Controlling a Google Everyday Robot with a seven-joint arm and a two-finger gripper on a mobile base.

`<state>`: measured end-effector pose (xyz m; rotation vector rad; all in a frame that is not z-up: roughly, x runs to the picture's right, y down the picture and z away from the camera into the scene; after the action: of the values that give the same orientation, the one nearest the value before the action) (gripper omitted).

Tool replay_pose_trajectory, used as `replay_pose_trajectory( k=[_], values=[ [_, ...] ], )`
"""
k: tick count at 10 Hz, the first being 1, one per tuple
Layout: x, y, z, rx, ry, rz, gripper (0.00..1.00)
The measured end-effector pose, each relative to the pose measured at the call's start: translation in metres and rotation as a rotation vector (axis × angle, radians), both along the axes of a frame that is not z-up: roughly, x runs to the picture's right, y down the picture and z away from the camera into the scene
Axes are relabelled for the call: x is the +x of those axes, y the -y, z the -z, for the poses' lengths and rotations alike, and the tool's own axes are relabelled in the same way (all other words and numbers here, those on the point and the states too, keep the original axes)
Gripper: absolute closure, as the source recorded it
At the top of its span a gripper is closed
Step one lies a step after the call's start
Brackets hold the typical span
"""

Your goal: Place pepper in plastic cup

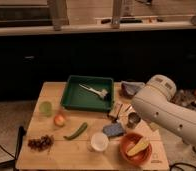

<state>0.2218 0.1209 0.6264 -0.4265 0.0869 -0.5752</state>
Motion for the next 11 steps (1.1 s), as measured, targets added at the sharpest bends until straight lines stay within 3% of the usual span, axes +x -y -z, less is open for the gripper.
replay_pose_trajectory(
  k=[2,6,11],
  values=[
    [-0.013,0.005,-0.004,-0.012,0.029,0.005,0.20],
    [-0.078,0.014,-0.017,-0.060,0.141,0.058,0.20],
    [-0.128,0.007,-0.031,-0.118,0.275,0.084,0.20]
  ],
)
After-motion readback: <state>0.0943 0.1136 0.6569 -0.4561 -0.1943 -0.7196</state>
